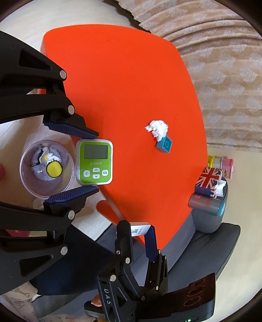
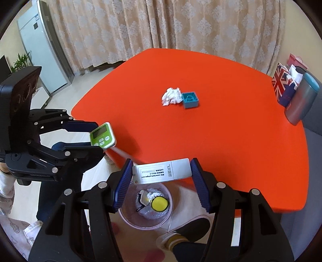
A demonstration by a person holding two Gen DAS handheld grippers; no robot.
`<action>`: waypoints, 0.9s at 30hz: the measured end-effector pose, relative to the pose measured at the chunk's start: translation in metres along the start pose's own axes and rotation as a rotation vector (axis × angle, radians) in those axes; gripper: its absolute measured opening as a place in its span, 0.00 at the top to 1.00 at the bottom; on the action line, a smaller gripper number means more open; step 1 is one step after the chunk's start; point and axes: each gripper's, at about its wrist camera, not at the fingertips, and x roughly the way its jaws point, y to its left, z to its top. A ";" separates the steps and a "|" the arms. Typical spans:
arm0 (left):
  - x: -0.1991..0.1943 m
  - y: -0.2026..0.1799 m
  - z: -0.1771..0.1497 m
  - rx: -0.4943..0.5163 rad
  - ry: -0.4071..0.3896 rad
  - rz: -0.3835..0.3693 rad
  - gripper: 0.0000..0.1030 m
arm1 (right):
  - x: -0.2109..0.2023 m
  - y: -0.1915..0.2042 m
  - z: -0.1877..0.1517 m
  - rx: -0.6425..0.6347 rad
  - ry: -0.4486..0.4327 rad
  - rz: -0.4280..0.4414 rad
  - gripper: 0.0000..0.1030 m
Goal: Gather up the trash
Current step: 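Carry the green timer and the white box over the bin with both grippers, then open the left gripper to drop the green timer into the bin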
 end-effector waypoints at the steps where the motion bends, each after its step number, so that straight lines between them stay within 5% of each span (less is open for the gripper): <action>1: -0.001 -0.002 -0.003 0.001 0.001 -0.002 0.54 | -0.001 0.003 -0.004 0.000 0.000 0.003 0.43; 24: 0.006 -0.022 -0.039 0.004 0.027 -0.014 0.53 | -0.011 0.018 -0.044 0.016 -0.037 0.004 0.43; 25: 0.007 -0.022 -0.038 0.005 0.026 -0.017 0.51 | -0.011 0.017 -0.043 0.017 -0.038 0.004 0.43; 27: 0.008 -0.021 -0.036 -0.002 0.015 -0.013 0.24 | -0.010 0.017 -0.043 0.019 -0.039 0.005 0.43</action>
